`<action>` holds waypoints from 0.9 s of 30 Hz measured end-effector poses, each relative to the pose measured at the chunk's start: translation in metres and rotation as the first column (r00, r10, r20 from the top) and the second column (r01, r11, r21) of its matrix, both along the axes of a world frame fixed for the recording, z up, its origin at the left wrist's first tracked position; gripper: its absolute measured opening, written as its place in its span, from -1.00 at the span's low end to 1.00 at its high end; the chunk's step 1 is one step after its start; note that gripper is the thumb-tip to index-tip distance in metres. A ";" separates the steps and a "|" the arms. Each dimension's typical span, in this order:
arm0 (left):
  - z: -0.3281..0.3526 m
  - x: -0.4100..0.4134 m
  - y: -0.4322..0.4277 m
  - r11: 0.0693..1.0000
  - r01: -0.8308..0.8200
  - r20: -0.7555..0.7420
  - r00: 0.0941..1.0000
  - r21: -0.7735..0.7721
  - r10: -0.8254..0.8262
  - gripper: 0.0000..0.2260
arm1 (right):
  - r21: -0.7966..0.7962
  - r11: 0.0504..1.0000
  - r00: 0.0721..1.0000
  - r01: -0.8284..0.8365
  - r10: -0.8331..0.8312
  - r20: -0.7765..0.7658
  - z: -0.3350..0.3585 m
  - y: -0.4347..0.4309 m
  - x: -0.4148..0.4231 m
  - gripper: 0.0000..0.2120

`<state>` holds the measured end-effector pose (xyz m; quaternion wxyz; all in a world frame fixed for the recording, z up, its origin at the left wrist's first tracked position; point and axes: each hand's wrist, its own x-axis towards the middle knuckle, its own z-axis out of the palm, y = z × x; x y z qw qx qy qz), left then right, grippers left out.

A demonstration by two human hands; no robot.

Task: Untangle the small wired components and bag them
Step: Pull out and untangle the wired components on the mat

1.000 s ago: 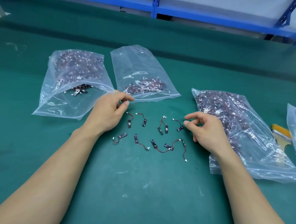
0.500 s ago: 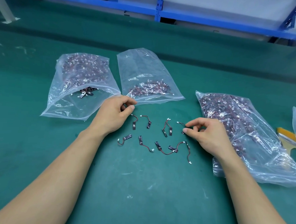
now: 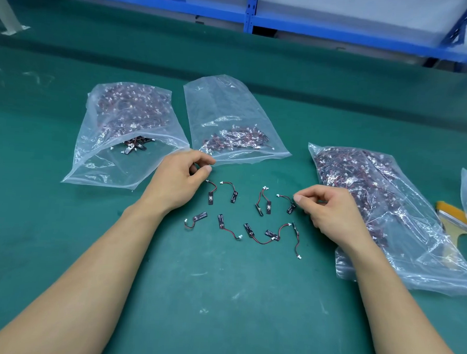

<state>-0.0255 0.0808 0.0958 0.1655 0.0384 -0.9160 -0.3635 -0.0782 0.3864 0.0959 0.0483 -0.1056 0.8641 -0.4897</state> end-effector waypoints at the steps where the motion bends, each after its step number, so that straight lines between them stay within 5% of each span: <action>1: 0.000 0.000 0.000 1.000 0.000 0.000 1.000 -0.001 0.000 -0.86 | -0.003 1.000 1.000 0.001 -0.001 0.002 0.000 0.000 0.000 -0.88; 27: -0.003 -0.001 -0.001 1.000 0.001 0.010 1.000 0.010 -0.001 -0.86 | -0.021 1.000 1.000 0.008 -0.007 0.028 0.007 -0.003 0.005 -0.87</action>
